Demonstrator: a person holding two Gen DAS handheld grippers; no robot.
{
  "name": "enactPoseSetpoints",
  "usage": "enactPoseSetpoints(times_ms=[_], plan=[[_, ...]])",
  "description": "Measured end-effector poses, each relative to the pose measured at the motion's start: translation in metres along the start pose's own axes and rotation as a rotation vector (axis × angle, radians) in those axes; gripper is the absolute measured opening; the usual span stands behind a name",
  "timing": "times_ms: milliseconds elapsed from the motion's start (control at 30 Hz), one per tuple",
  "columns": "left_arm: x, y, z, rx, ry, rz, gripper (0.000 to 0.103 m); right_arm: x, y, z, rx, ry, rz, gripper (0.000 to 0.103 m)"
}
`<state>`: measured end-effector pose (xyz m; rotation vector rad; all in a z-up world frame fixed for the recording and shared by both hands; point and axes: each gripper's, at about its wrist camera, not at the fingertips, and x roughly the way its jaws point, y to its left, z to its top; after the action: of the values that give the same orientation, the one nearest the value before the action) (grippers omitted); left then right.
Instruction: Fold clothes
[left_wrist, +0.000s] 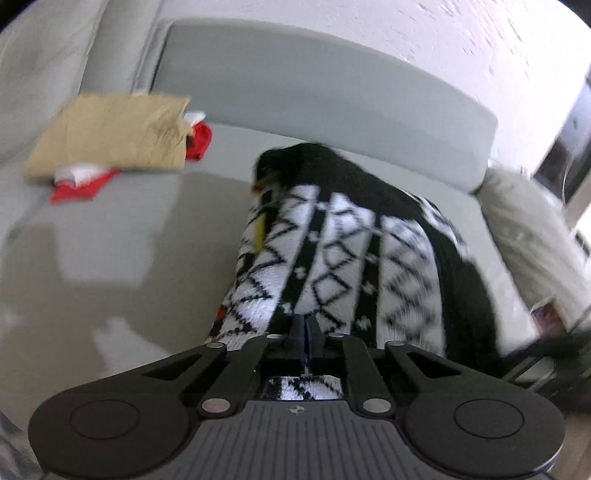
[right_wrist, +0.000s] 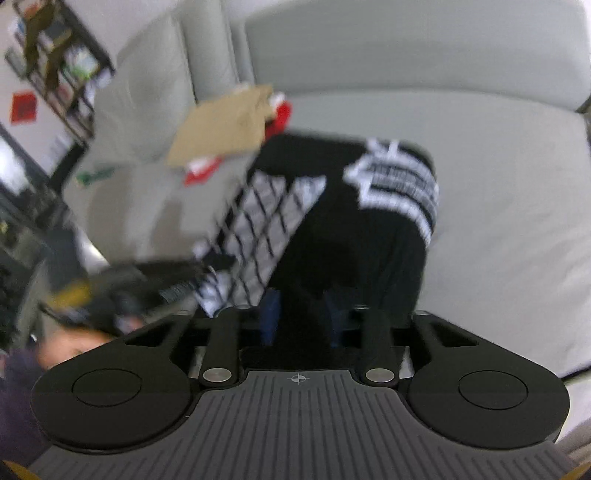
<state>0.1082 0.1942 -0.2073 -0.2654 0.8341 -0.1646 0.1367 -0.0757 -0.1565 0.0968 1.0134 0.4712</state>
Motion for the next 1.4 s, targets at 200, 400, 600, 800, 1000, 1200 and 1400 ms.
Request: enactPoseSetpoints(times_ms=[200, 400, 600, 800, 1000, 1200, 1400], plan=[[-0.004, 0.011, 0.002, -0.093, 0.009, -0.055, 0.012, 0.051, 0.023, -0.026, -0.189, 0.059, -0.162, 0.028], [-0.037, -0.021, -0.006, 0.027, -0.007, -0.024, 0.01, -0.024, 0.002, -0.012, -0.027, 0.058, -0.056, 0.038], [-0.054, -0.031, -0.006, 0.057, -0.008, -0.011, 0.011, -0.145, -0.028, -0.016, 0.14, -0.08, 0.118, 0.062], [-0.073, -0.057, -0.001, 0.139, -0.032, -0.012, 0.036, -0.191, -0.051, -0.023, 0.26, -0.244, 0.161, 0.103], [-0.05, -0.074, 0.019, 0.161, -0.082, 0.007, 0.022, -0.096, -0.074, -0.013, 0.393, -0.136, 0.14, 0.049], [-0.015, -0.084, 0.079, 0.113, -0.185, -0.056, 0.0, -0.026, -0.06, 0.013, 0.302, -0.179, 0.114, 0.037], [0.059, -0.067, 0.12, 0.087, -0.149, 0.022, 0.003, 0.012, -0.057, 0.043, 0.283, -0.273, 0.096, 0.037]])
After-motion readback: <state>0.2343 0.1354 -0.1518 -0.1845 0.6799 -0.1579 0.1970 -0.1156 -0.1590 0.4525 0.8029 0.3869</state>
